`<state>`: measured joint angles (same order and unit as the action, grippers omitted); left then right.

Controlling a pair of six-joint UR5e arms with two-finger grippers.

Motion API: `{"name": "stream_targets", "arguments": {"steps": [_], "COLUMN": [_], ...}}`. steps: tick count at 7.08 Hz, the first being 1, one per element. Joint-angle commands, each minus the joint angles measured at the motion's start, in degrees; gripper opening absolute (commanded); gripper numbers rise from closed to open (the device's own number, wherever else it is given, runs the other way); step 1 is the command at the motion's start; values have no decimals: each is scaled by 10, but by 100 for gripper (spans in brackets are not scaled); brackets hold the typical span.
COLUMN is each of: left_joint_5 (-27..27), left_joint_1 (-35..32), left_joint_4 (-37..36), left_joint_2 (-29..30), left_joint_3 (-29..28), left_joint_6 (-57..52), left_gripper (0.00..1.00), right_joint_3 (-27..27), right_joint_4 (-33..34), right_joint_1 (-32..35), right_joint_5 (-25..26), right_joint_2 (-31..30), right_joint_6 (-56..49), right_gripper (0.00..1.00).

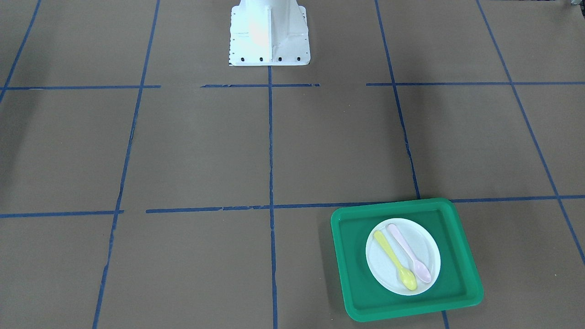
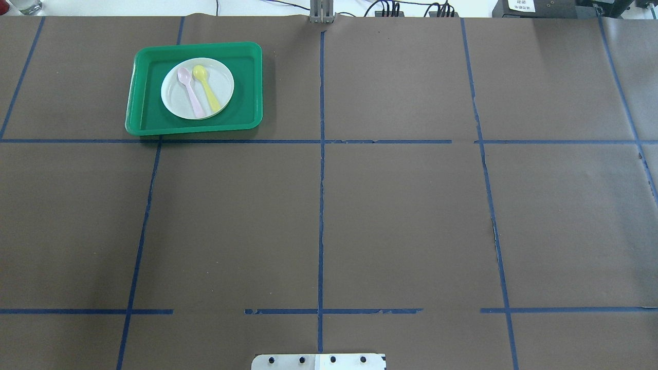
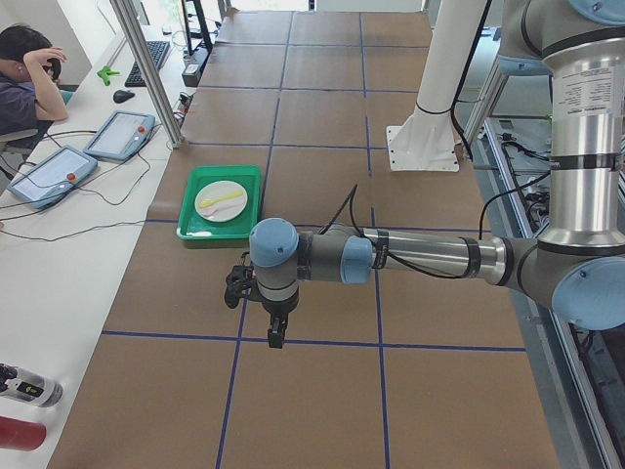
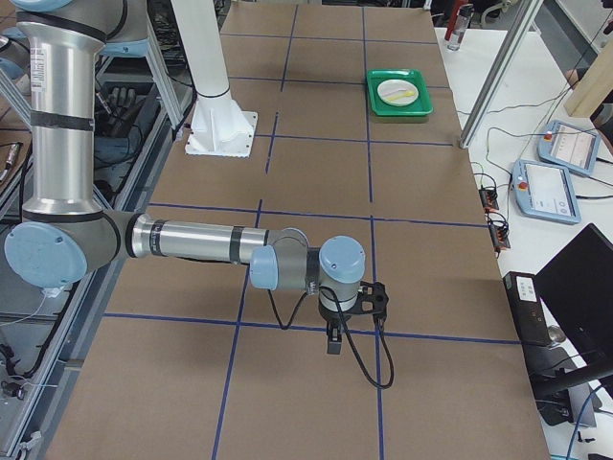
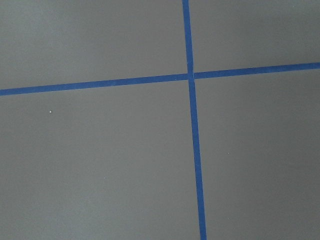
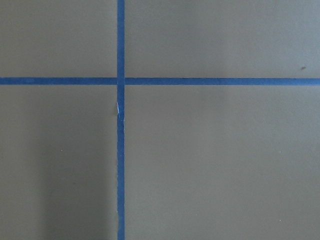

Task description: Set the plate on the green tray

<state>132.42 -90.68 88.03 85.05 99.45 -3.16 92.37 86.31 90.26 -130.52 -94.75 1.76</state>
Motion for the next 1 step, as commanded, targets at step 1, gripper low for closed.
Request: {"name": "stream_targets", "arguments": {"steps": [1], "left_joint_5": [0], "left_joint_1": [-1], "left_joint_4": [3], "left_joint_2": [0], "left_joint_3": [-1], "left_joint_6": [-1], "left_gripper": [100], "right_joint_3": [0], "right_joint_4": [-1], "right_joint_1": [0], "right_joint_5": [0], "right_joint_2": [0], "right_joint_6": [0], "right_gripper": [100]}}
